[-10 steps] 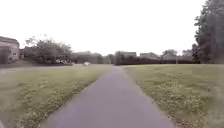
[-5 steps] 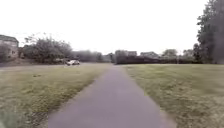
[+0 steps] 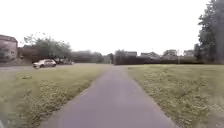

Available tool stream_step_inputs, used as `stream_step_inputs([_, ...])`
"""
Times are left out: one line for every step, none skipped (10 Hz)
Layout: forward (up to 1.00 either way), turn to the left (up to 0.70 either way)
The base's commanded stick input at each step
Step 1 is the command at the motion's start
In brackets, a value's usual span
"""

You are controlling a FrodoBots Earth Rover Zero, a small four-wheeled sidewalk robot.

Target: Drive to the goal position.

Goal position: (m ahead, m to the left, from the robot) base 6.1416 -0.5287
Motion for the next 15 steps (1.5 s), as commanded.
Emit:
stream_step_inputs([1.00, 0.00])
stream_step_inputs([1.00, 0.00])
stream_step_inputs([1.00, 0.00])
stream_step_inputs([1.00, 0.00])
stream_step_inputs([1.00, 0.00])
stream_step_inputs([1.00, 0.00])
stream_step_inputs([1.00, 0.00])
stream_step_inputs([1.00, 0.00])
stream_step_inputs([1.00, 0.00])
stream_step_inputs([1.00, 0.00])
stream_step_inputs([1.00, 0.00])
stream_step_inputs([1.00, 0.00])
stream_step_inputs([1.00, 0.00])
stream_step_inputs([1.00, 0.00])
stream_step_inputs([1.00, 0.00])
